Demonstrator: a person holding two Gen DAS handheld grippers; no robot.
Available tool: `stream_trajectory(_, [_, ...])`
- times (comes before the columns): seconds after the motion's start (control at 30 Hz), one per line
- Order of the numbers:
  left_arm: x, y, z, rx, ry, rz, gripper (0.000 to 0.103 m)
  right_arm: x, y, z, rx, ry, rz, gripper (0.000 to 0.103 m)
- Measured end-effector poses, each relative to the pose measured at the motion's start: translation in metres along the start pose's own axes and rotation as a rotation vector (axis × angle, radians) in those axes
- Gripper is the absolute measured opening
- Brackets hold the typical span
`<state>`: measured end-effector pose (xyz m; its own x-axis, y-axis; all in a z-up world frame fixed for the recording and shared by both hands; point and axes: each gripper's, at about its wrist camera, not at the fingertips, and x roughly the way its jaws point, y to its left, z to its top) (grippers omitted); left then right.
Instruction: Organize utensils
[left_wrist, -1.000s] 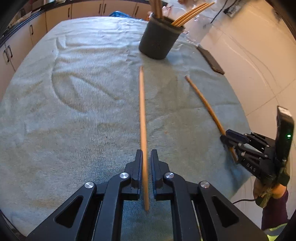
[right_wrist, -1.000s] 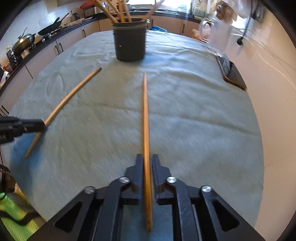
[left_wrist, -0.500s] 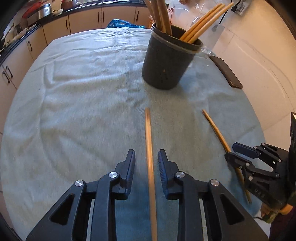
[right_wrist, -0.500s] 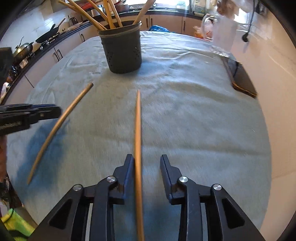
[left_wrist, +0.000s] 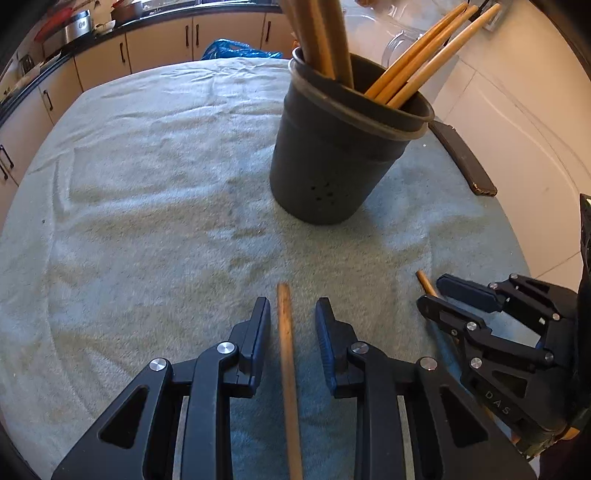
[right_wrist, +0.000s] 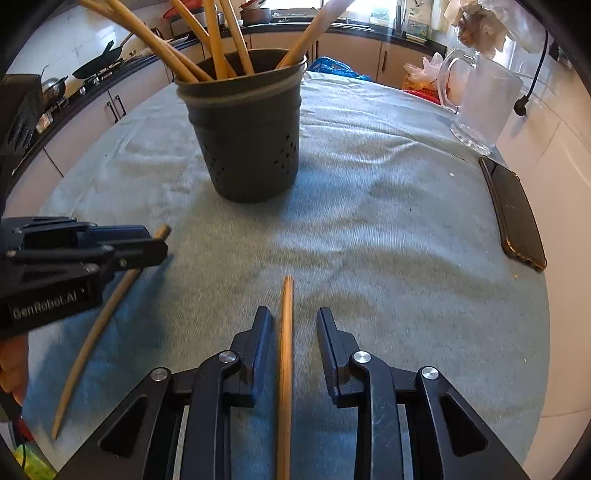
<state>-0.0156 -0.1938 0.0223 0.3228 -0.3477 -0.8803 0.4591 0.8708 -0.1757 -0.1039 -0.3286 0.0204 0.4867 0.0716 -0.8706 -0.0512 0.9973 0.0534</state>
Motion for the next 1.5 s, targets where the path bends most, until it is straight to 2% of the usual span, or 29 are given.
stream_trajectory(0.07, [0.001, 0.000, 0.000, -0.002, -0.015, -0.007, 0.023, 0.000, 0.000, -0.001, 0.002, -0.016, 0.001, 0.013])
stream_trajectory(0.1, [0.001, 0.000, 0.000, -0.003, -0.018, -0.002, 0.008, 0.000, -0.001, -0.002, 0.003, -0.020, 0.001, 0.008])
stream_trajectory(0.13, [0.002, 0.002, 0.000, -0.008, -0.015, -0.002, 0.007, 0.000, -0.001, -0.001, 0.004, -0.023, 0.003, 0.007])
stream_trajectory(0.23, [-0.003, 0.007, -0.001, -0.047, -0.015, -0.009, 0.007, 0.001, -0.007, 0.002, 0.037, -0.032, 0.047, 0.006])
stream_trajectory(0.37, [-0.032, 0.005, -0.008, -0.039, -0.076, -0.006, 0.007, -0.018, -0.012, 0.003, 0.059, -0.091, 0.065, 0.006])
stream_trajectory(0.77, [-0.140, -0.024, -0.030, 0.035, -0.337, 0.018, 0.007, -0.127, -0.015, -0.009, 0.099, -0.370, 0.046, 0.006])
stream_trajectory(0.9, [-0.160, -0.032, -0.040, 0.051, -0.388, 0.030, 0.007, -0.153, -0.015, -0.017, 0.115, -0.433, 0.047, 0.006])
stream_trajectory(1.13, [-0.183, -0.041, -0.061, 0.077, -0.451, 0.048, 0.007, -0.182, -0.008, -0.033, 0.117, -0.486, 0.049, 0.006])
stream_trajectory(1.5, [-0.212, -0.041, -0.087, 0.066, -0.485, 0.024, 0.007, -0.207, 0.006, -0.048, 0.099, -0.530, 0.035, 0.006])
